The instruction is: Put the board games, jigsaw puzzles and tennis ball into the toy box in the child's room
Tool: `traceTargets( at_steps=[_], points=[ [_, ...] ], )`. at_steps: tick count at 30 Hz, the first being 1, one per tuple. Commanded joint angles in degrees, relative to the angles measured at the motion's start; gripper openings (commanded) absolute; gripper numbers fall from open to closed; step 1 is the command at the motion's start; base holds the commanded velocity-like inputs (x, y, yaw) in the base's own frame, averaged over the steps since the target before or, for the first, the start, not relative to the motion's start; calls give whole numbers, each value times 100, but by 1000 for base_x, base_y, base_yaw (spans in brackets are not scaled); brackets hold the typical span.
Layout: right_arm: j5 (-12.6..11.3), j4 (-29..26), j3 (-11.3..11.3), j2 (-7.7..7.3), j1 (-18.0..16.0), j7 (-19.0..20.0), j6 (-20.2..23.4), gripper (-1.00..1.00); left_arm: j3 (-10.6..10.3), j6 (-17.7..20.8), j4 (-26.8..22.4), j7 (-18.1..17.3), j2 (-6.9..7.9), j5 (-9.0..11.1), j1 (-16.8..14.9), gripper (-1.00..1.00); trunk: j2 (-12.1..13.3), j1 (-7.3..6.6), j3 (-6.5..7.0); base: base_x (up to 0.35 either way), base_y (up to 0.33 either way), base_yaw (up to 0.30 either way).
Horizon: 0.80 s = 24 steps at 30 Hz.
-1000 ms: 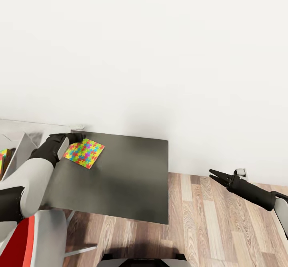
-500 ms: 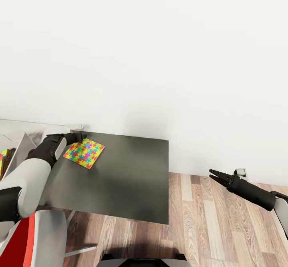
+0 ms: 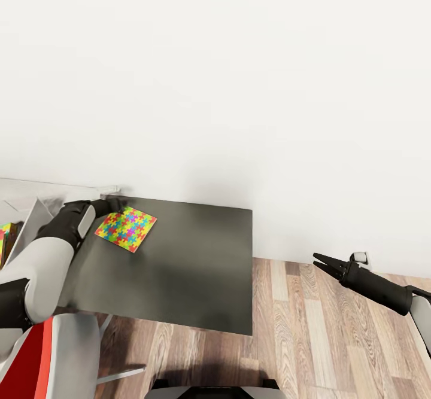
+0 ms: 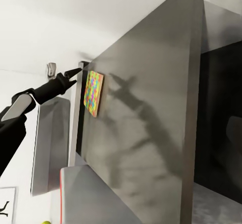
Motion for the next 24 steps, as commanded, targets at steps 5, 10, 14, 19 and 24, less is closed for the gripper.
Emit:
traceTargets(
  at_steps=[5, 10, 14, 19, 24],
  points=[
    [4, 0, -4, -1, -4, 17, 23, 100, 214, 39, -6, -85, -4, -32, -3, 100, -9, 3, -8, 0, 0, 0],
    [4, 0, -4, -1, -4, 17, 23, 100, 255, 40, -1, -94, -5, -27, -3, 100, -9, 3, -8, 0, 0, 0],
    [4, 0, -4, -1, -4, 17, 23, 100, 259, 35, -2, -84, -14, -25, -3, 100, -9, 3, -8, 0, 0, 0],
    [4, 0, -4, -1, -4, 17, 23, 100, 267, 32, 0, -56, -20, -18, -3, 100, -9, 3, -8, 0, 0, 0],
    [4, 0, -4, -1, -4, 19, 23, 100, 269, 32, 0, -34, -28, -17, -3, 100, -9, 3, -12, 0, 0, 0]
  ],
)
